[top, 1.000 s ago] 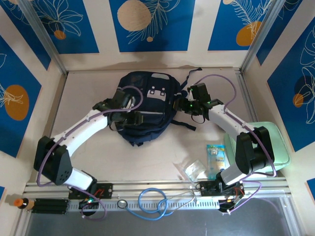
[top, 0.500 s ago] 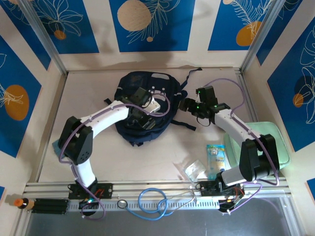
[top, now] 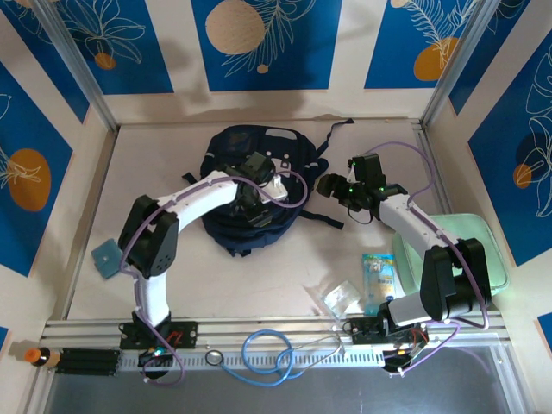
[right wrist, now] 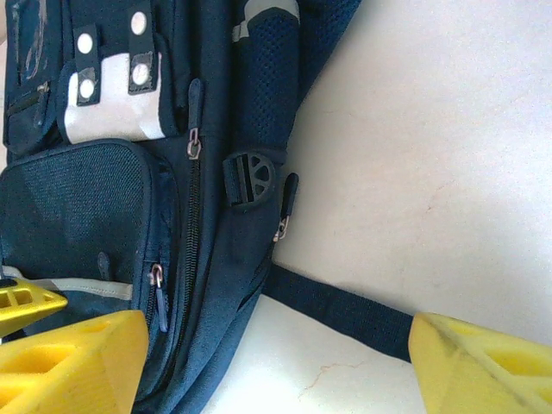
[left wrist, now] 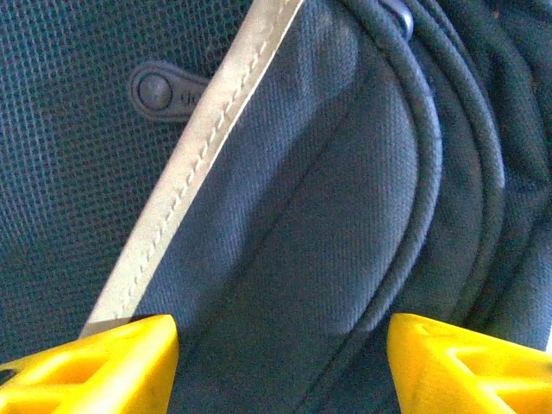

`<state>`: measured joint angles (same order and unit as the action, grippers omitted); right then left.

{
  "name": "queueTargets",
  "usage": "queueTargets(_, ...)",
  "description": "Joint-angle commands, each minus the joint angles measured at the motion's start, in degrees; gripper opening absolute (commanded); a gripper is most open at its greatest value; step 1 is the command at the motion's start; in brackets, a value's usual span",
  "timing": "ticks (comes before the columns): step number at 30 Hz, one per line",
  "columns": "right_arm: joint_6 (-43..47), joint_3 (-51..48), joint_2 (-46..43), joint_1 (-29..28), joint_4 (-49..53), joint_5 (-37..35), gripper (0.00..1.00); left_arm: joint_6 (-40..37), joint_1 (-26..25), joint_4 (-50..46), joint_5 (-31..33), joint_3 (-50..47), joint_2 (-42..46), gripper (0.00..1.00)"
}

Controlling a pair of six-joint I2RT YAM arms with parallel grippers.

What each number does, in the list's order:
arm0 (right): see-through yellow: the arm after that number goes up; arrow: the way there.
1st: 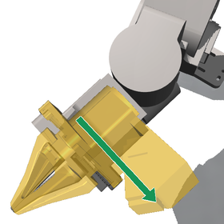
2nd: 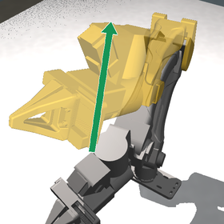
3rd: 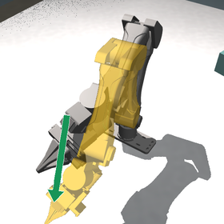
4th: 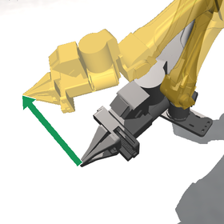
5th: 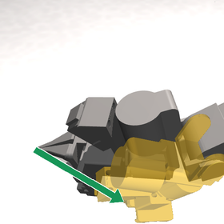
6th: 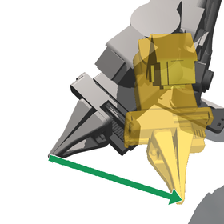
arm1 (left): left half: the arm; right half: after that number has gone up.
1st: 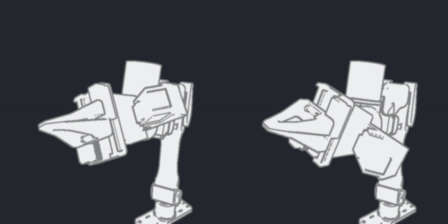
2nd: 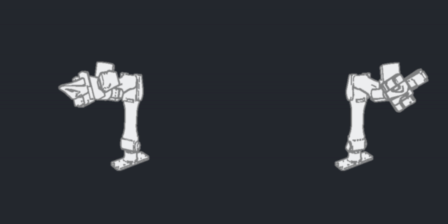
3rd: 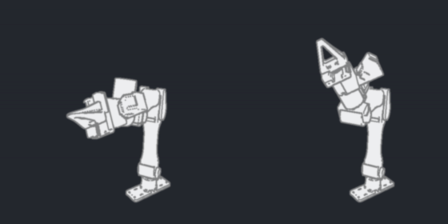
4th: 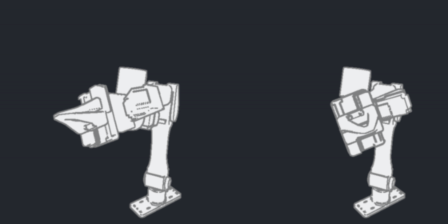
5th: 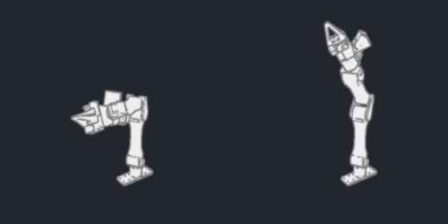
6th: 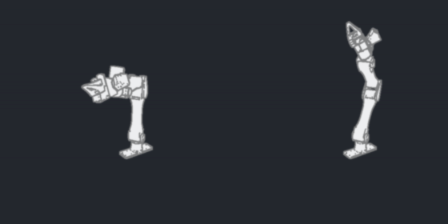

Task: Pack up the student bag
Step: Unzip the student bag at the top-center of the table.

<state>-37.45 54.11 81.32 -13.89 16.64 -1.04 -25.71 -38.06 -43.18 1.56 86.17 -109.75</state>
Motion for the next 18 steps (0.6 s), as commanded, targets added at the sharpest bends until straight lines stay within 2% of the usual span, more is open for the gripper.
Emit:
queueTargets(1, -0.9, -0.2, -0.5, 0.0, -0.3, 0.9, 0.79, -2.4, -0.7, -1.8, 1.0, 1.6, -1.2, 0.65)
queueTargets(5, -1.3, -0.4, -0.1, 0.0, -0.6, 1.0, 0.79, -1.5, -0.8, -0.9, 4.1, 3.4, -2.5, 0.55)
queueTargets(9, -1.4, -0.6, 0.5, 0.1, -1.7, 2.6, 0.79, 0.1, -1.4, -4.8, 2.7, 6.3, -3.8, 0.42)
queueTargets(11, -0.4, -0.5, 1.4, 0.1, -3.6, 6.8, 0.78, 0.3, -1.7, -4.3, 3.8, 5.5, -3.6, 0.35)
queueTargets(15, 0.2, 1.8, 4.9, 0.0, -5.2, 12.8, 0.75, 0.9, -1.7, -4.0, 3.8, 4.7, -2.1, 0.14)
queueTargets(18, 0.2, 4.0, 8.2, -0.1, -6.5, 15.5, 0.72, 1.7, -1.6, -3.1, 2.1, 3.9, 0.4, 0.06)
